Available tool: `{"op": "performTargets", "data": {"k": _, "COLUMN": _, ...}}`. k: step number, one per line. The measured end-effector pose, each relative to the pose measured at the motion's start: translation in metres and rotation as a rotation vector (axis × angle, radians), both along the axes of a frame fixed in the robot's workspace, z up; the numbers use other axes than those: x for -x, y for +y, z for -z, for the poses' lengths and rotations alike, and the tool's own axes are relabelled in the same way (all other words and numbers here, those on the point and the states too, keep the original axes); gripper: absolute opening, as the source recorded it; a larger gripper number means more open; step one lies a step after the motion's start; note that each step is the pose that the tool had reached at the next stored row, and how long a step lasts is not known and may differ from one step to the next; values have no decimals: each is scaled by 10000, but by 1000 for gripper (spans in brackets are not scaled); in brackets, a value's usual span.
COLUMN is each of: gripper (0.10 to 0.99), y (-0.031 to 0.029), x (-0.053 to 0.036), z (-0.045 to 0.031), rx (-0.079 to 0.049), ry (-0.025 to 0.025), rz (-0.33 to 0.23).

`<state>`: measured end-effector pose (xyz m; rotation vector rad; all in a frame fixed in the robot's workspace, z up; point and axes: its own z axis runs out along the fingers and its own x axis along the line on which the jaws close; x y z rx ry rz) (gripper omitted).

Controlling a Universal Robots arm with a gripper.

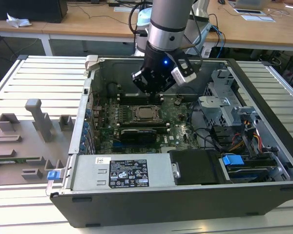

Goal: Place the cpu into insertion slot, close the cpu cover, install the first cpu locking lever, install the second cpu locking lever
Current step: 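Install the second cpu locking lever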

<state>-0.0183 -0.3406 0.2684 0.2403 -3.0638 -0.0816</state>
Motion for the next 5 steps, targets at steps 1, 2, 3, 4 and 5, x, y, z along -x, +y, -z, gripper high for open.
{"op": "performTargets", "data": {"k": 1, "gripper": 106, "y": 0, "x": 0, "z": -1, "rx": 0, "ry": 0, "rz": 0}}
{"op": "performTargets", "data": {"k": 2, "gripper": 106, "y": 0, "x": 0, "z": -2, "rx": 0, "ry": 1, "rz": 0}}
{"op": "performTargets", "data": {"k": 3, "gripper": 106, "y": 0, "x": 0, "z": -3, "rx": 0, "ry": 0, "rz": 0}}
{"op": "performTargets", "data": {"k": 4, "gripper": 106, "y": 0, "x": 0, "z": -4, "rx": 0, "ry": 0, "rz": 0}}
{"op": "performTargets", "data": {"k": 5, "gripper": 106, "y": 0, "x": 0, "z": -5, "rx": 1, "ry": 1, "rz": 0}}
